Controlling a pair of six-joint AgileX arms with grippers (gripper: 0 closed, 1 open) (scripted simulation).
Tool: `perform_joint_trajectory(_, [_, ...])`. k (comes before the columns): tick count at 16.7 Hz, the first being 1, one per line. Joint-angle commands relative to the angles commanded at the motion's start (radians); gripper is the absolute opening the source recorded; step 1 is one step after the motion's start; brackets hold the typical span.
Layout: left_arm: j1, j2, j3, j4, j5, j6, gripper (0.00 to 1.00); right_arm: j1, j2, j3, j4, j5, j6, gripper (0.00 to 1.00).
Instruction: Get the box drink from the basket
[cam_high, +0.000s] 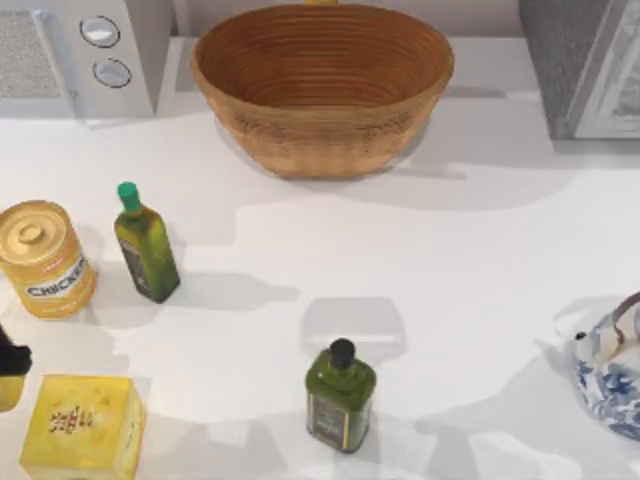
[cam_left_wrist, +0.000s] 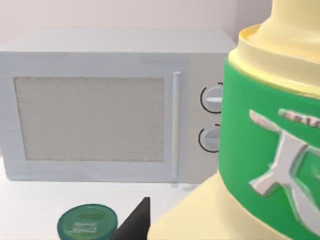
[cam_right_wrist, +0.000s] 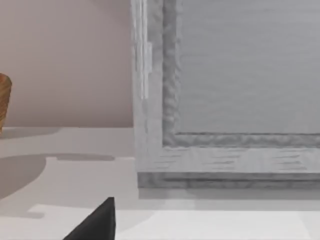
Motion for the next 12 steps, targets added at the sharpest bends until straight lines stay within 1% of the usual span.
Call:
perform_joint_trajectory(2, [-0.041,0.064,0.065,0.042,-0.063,-0.008,0.00,0.000,0.000,0.000,0.000,0.000,0.000,1.00])
perform_joint_trajectory(4, [-0.096,0.169,0.166,0.101,-0.164,-0.016,0.00,0.000,0.000,0.000,0.000,0.000,0.000,1.00])
perform_joint_trajectory(5, [-0.127,0.237,0.230,0.135,-0.229,-0.019,0.00,0.000,0.000,0.000,0.000,0.000,0.000,1.00])
perform_joint_trajectory(7, [-0.196,0.405,0.379,0.212,-0.389,-0.024,0.00,0.000,0.000,0.000,0.000,0.000,0.000,1.00])
perform_joint_trajectory(12, [-0.407,0.949,0.722,0.419,-0.890,-0.036,0.00,0.000,0.000,0.000,0.000,0.000,0.000,1.00])
